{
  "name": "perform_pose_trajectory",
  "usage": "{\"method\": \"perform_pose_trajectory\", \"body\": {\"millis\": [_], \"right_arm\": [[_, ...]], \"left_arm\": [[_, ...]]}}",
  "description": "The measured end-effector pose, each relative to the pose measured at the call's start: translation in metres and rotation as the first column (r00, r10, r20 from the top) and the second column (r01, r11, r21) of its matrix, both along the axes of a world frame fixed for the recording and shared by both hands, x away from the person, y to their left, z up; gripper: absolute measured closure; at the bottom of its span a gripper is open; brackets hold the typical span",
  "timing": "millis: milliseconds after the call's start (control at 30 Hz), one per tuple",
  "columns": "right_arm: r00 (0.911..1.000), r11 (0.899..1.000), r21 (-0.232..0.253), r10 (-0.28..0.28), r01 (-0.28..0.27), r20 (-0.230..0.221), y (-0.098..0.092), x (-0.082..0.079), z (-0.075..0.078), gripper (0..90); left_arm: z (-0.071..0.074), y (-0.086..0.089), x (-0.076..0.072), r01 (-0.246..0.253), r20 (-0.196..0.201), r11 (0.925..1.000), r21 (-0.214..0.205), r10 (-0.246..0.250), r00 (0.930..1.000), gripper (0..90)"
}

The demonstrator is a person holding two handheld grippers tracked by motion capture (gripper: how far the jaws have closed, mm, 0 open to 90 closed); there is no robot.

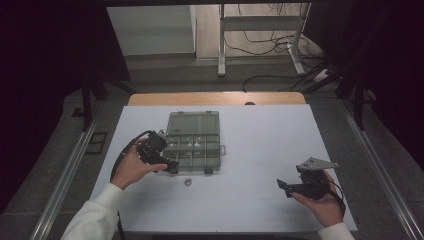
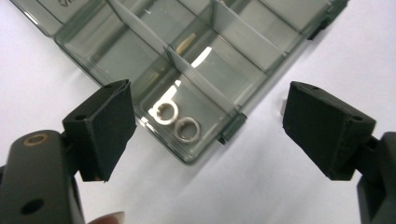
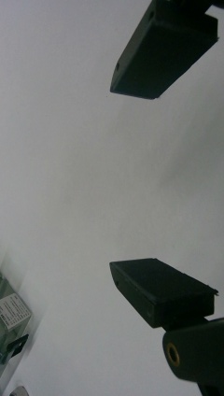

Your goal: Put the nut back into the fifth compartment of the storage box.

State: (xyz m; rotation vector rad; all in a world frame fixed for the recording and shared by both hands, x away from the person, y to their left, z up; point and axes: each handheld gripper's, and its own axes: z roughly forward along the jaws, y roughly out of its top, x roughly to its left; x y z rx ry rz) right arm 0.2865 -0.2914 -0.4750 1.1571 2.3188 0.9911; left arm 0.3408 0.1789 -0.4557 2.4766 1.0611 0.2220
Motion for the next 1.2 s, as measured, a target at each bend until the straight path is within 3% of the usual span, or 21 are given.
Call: {"method": "perform_pose_trajectory", "body": {"millis": [400,567,1200], "right_arm": [[1.0000,1.000,0.007,0.002,-0.002,0.004,0.001,0.000,0.001,12.7],[1.0000,1.000,0.010,0.001,-0.001,0.006,0.000,-0.001,0.001,12.7],[1.0000,1.000,0.003,0.003,-0.003,0.004,0.001,0.000,0.001,12.7]], "left_arm": [[-0.003,-0.005,-0.024,0.000,0.013,0.9999,-0.016,0.000,0.9999,16.2],[-0.005,-0.011,-0.034,0.022,0.013,0.9994,-0.026,-0.021,0.9997,16.3],[-0.023,-0.040,-0.047,0.087,-0.031,0.9962,0.006,-0.087,0.9957,15.2]]}}
